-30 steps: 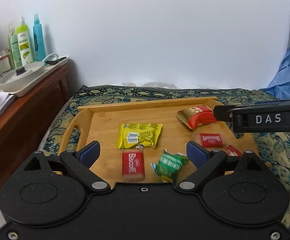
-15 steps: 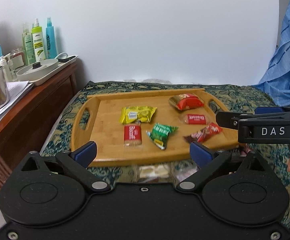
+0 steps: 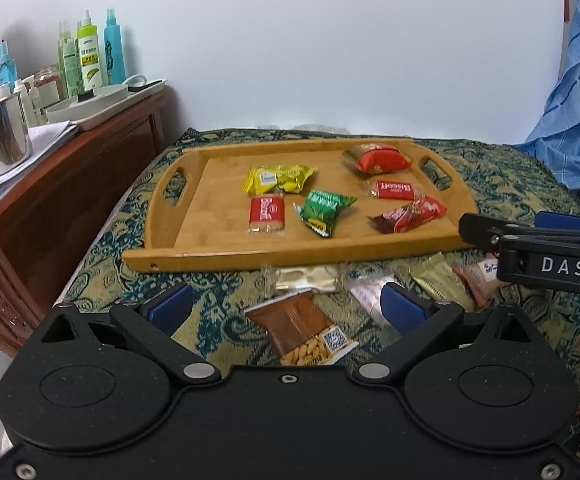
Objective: Organize snacks
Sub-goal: 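Withdraw both grippers from the tray back toward the snack pile, then grasp the brown almond packet with left gripper while right grasps pink printed packet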
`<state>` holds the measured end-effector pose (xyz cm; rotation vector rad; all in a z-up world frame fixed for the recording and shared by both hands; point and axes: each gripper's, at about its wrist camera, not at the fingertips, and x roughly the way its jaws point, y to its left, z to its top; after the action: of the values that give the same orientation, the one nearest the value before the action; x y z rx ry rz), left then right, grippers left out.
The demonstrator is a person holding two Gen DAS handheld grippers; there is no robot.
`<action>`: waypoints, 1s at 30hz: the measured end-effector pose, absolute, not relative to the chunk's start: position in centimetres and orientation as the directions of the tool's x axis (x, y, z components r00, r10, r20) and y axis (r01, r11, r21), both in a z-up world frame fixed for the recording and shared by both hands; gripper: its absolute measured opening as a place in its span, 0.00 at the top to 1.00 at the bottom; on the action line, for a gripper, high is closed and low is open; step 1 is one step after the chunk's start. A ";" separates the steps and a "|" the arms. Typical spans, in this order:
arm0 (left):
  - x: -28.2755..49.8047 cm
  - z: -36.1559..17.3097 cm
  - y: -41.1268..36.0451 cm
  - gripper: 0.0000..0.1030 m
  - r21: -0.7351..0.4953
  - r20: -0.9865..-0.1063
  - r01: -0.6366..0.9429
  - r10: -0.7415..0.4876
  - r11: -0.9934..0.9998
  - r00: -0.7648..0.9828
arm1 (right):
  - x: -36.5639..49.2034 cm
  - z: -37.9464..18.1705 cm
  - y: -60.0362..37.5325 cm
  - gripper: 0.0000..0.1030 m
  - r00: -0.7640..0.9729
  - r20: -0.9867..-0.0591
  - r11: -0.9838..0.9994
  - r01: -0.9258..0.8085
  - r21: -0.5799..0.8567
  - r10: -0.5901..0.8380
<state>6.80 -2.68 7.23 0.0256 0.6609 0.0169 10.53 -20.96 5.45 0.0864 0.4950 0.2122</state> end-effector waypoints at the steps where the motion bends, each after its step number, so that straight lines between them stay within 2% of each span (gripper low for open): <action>1: 6.9 7.0 -2.7 0.02 0.030 -0.621 -0.011 0.027 1.000 0.784 | 10.4 5.2 -21.1 0.00 0.865 -0.454 0.976 -0.174 0.132 0.216; 5: 7.5 5.8 -2.8 0.02 0.021 -0.639 0.004 0.010 1.000 0.769 | 9.7 4.0 -21.5 0.00 0.894 -0.416 0.985 -0.135 0.110 0.169; 12: 8.4 3.3 -1.8 0.01 0.016 -0.617 -0.005 0.014 1.000 0.787 | 9.0 3.8 -20.7 0.04 0.917 -0.375 0.991 -0.129 0.039 0.134; 19: 8.5 1.9 -0.9 0.02 0.022 -0.586 0.005 0.009 1.000 0.810 | 8.9 2.7 -20.3 0.20 0.913 -0.395 0.995 -0.095 0.039 0.103; 25: 7.7 1.8 -0.8 0.20 0.031 -0.561 0.029 -0.007 0.999 0.828 | 9.4 2.1 -20.0 0.30 0.905 -0.421 0.998 -0.060 -0.002 0.054; 27: 7.4 1.7 -0.7 0.30 0.016 -0.570 0.032 -0.017 0.999 0.822 | 9.7 1.9 -20.2 0.33 0.896 -0.440 0.998 -0.054 0.008 0.053; 29: 7.1 1.6 -0.6 0.43 -0.001 -0.570 0.040 -0.033 0.999 0.821 | 9.8 1.6 -20.4 0.41 0.888 -0.456 0.998 -0.058 0.018 0.060; 30: 7.0 1.6 -0.6 0.47 -0.010 -0.566 0.050 -0.047 0.999 0.823 | 9.7 1.5 -20.3 0.43 0.883 -0.465 0.998 -0.062 0.016 0.063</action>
<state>6.98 -0.60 1.60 0.0054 0.6015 -0.0514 9.74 -20.35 1.53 0.0012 0.4839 0.0648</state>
